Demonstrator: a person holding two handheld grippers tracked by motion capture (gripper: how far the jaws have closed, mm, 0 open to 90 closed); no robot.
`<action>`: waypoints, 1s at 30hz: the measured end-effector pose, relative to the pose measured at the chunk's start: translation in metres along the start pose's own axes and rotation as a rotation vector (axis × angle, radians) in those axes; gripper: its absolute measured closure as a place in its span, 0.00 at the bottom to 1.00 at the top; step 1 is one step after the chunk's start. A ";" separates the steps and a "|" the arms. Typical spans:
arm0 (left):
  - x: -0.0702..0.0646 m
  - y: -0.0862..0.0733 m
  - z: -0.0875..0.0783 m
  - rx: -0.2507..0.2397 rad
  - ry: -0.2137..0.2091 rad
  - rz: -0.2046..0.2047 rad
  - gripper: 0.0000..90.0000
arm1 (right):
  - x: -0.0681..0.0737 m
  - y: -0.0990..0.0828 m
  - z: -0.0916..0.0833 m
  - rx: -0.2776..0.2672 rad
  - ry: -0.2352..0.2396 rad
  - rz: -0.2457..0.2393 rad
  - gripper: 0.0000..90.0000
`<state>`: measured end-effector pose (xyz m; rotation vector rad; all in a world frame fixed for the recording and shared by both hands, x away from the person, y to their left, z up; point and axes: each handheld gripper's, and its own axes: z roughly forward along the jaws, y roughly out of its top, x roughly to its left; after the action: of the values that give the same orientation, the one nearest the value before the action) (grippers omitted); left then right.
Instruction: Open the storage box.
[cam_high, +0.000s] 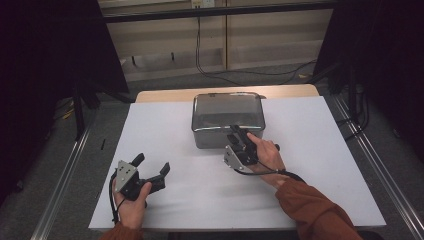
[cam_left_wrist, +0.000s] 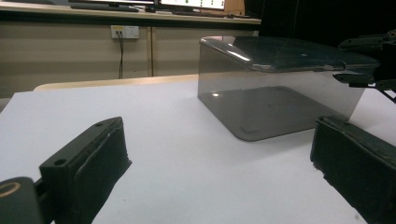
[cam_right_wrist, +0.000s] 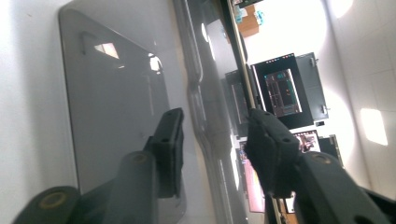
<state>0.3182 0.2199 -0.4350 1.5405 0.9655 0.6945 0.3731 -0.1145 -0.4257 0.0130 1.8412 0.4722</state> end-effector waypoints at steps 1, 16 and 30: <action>0.000 0.000 0.000 -0.002 -0.004 0.000 0.04 | 0.000 0.000 0.000 -0.003 0.010 -0.013 0.72; -0.002 0.000 0.002 0.013 -0.010 0.020 0.04 | 0.000 0.002 -0.001 -0.009 0.015 -0.028 0.83; -0.004 -0.001 0.009 0.051 -0.051 0.021 0.05 | -0.004 0.001 -0.002 -0.023 0.024 -0.007 0.84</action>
<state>0.3232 0.2118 -0.4370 1.6073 0.9366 0.6467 0.3729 -0.1151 -0.4210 -0.0142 1.8585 0.4902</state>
